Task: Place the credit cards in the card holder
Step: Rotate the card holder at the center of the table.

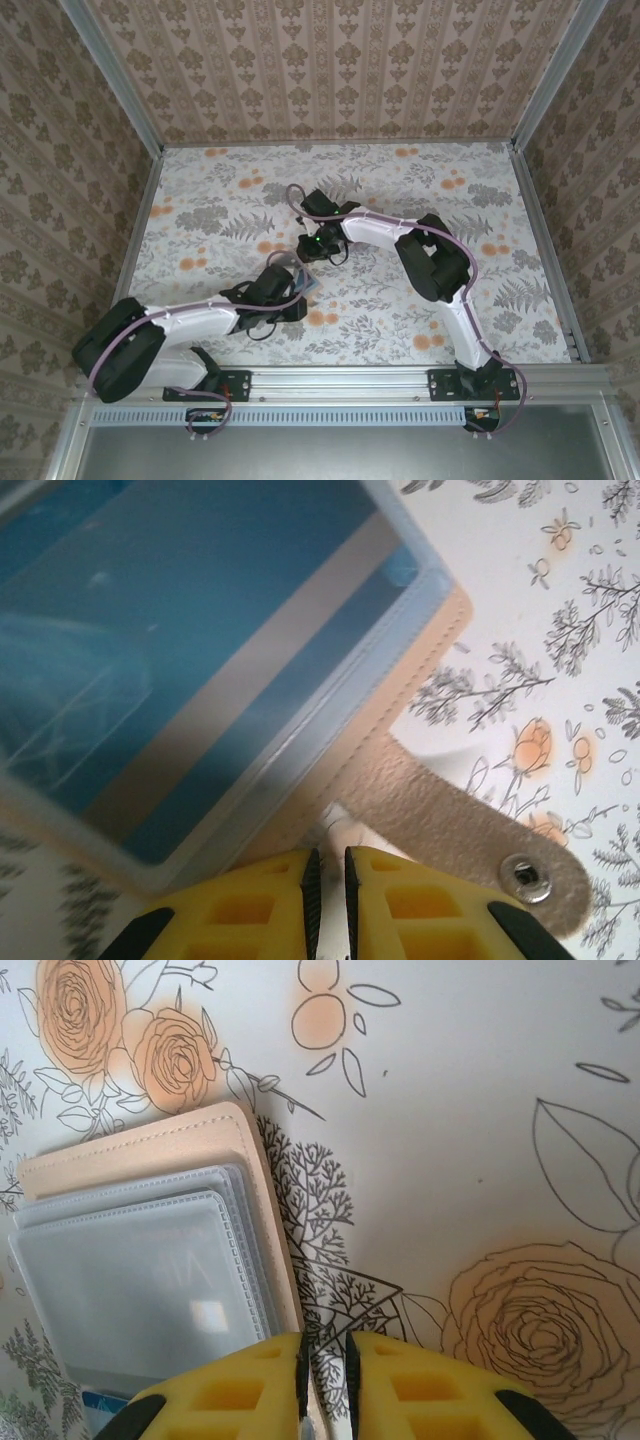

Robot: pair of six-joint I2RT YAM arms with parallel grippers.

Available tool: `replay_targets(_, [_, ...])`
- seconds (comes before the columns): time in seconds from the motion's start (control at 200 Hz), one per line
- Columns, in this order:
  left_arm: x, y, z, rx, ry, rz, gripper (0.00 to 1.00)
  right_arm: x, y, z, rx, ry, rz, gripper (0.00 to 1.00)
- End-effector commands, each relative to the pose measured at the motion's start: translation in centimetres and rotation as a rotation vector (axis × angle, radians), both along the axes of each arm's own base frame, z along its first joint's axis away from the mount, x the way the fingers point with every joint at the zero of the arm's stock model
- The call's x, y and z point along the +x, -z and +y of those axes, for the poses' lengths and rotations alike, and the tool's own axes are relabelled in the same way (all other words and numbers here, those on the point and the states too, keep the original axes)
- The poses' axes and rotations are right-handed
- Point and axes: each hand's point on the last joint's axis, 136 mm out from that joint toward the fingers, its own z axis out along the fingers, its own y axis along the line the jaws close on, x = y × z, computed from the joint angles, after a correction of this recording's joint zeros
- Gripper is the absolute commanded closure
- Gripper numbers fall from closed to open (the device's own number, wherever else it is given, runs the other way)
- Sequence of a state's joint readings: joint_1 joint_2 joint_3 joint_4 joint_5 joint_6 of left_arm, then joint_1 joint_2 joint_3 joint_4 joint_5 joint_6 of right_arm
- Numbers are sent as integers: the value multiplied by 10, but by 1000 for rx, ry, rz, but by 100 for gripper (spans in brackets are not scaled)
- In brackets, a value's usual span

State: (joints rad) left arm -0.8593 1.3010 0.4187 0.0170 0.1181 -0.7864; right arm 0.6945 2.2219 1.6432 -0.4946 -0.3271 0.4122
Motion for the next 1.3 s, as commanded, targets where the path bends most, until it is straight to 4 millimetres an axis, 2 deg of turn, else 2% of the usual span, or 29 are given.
replay_targets(0.0, [15, -5, -24, -15, 27, -51, 82, -4, -24, -2, 1, -30, -15, 78])
replay_targets(0.17, [26, -9, -44, -19, 43, -91, 83, 11, -79, -39, -22, 41, -157, 77])
replay_targets(0.275, [33, -7, -51, -3, 54, -95, 83, 13, -97, -66, -10, 94, -199, 77])
replay_targets(0.365, [37, -4, -59, 15, 78, -85, 83, 15, -113, -78, 14, 120, -277, 76])
replay_targets(0.595, [46, 4, -79, 41, 127, -59, 83, -3, -119, -102, -3, 139, -341, 74])
replay_targets(0.835, [63, -8, -96, 50, 149, -91, 84, -29, -115, -122, 18, 178, -388, 74])
replay_targets(1.04, [75, -27, -98, 48, 153, -146, 83, -47, -104, -136, 9, 223, -428, 74])
replay_targets(1.13, [79, -35, -94, 60, 159, -169, 83, -56, -90, -142, -19, 231, -423, 73])
replay_targets(1.145, [80, -36, -93, 62, 160, -174, 83, -58, -98, -143, -3, 236, -440, 73])
replay_targets(1.295, [91, -49, -81, 82, 160, -199, 82, -64, -97, -158, -45, 256, -455, 72])
